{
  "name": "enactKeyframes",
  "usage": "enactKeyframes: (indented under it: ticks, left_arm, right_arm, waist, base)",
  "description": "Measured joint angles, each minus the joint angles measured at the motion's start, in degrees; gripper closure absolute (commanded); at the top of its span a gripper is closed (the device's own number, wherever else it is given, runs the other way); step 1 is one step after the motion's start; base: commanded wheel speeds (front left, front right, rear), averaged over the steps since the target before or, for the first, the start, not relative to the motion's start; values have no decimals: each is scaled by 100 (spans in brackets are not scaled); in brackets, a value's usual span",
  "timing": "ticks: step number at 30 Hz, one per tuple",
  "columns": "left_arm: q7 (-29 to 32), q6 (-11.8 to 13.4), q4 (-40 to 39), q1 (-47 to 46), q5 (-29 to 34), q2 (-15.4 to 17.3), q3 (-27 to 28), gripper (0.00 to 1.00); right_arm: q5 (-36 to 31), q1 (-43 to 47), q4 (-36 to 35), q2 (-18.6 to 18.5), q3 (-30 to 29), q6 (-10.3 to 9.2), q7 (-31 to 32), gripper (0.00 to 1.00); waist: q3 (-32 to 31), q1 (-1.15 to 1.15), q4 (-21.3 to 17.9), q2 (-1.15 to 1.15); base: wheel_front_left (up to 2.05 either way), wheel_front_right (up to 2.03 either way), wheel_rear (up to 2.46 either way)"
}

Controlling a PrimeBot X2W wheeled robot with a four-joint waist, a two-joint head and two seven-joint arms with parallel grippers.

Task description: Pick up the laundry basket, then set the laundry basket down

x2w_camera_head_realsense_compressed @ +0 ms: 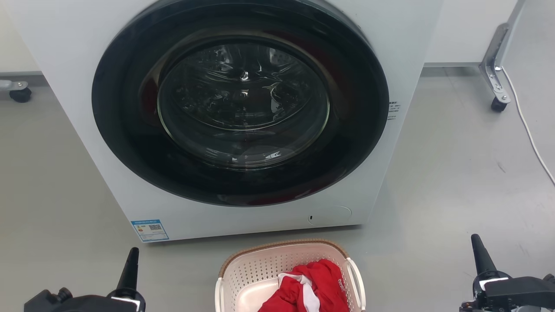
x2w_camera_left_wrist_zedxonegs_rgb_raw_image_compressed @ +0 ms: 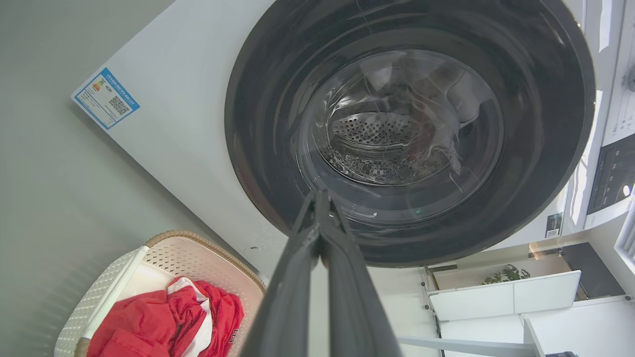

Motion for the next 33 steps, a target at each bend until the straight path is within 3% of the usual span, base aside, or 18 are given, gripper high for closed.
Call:
enactKeyframes:
  ticks: [25, 33]
  left_arm:
    - [350, -331, 378, -330, -1742, -181, 397, 100]
    - [350, -332, 382, -350, -1828, -189, 405, 100]
  right_arm:
    - [1717, -104, 199, 313, -636, 352, 450, 100]
    - [1730, -108, 203, 323, -649, 358, 454, 100]
  waist:
    - [10, 0, 66, 0]
    - [10, 0, 67, 0]
  base:
    - [0, 0, 0]
    - [0, 0, 0]
